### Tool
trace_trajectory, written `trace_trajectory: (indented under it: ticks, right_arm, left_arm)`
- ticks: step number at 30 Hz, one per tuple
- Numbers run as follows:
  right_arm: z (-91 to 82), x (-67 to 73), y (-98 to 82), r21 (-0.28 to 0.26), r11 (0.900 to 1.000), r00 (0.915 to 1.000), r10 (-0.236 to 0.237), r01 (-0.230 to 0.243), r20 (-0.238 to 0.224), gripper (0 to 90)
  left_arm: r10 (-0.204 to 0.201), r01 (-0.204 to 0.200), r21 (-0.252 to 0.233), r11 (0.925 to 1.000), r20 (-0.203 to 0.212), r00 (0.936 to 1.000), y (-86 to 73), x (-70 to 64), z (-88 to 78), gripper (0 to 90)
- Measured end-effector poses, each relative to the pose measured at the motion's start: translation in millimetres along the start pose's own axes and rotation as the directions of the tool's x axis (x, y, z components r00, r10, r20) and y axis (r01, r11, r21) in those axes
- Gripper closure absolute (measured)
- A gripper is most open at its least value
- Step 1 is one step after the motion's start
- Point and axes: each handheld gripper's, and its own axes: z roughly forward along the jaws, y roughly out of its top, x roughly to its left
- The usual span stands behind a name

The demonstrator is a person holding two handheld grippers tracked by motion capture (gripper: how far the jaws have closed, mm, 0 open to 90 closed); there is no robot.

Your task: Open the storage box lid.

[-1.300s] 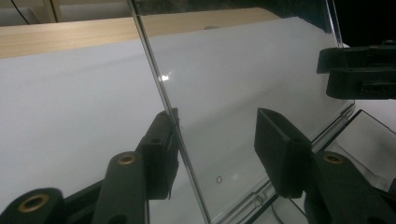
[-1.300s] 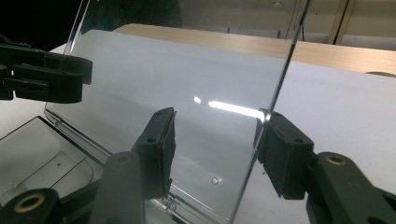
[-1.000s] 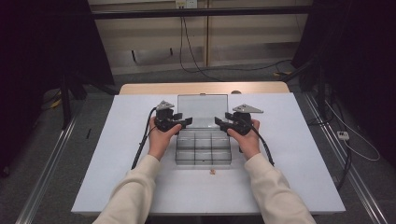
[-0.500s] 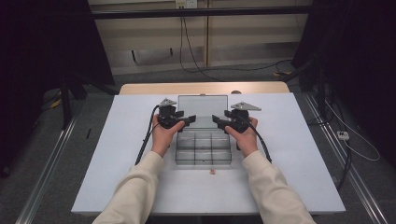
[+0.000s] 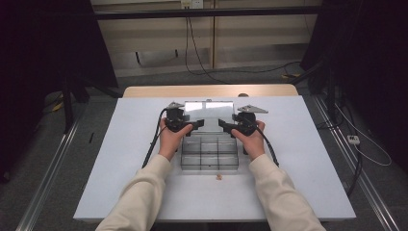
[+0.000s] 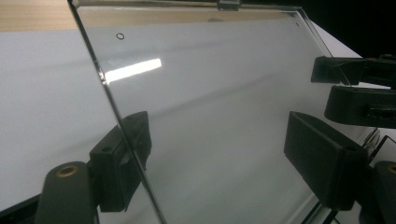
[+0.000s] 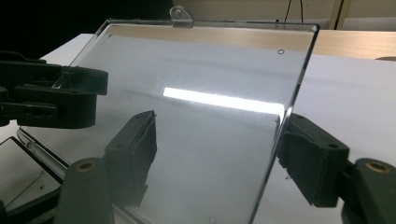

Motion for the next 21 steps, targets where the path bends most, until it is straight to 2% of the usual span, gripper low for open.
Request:
trace_trajectory:
  ticks: [4, 21]
  right_arm:
    - [2.6, -0.1, -0.3, 0.008, 1.0, 0.9999, 0.009, -0.01, 0.01, 27.8]
    - [9.5, -1.1, -6.3, 0.058, 0.996, 0.9982, 0.06, -0.06, 0.001, 18.4]
  left_arm:
    - [-0.016, 0.016, 0.006, 0.9999, 0.003, 0.9999, -0.7, 1.1, 2.5, 20.4]
    - [-0.067, 0.066, 0.063, 0.9958, 0.019, 0.9976, -4.7, 4.6, 10.4, 11.7]
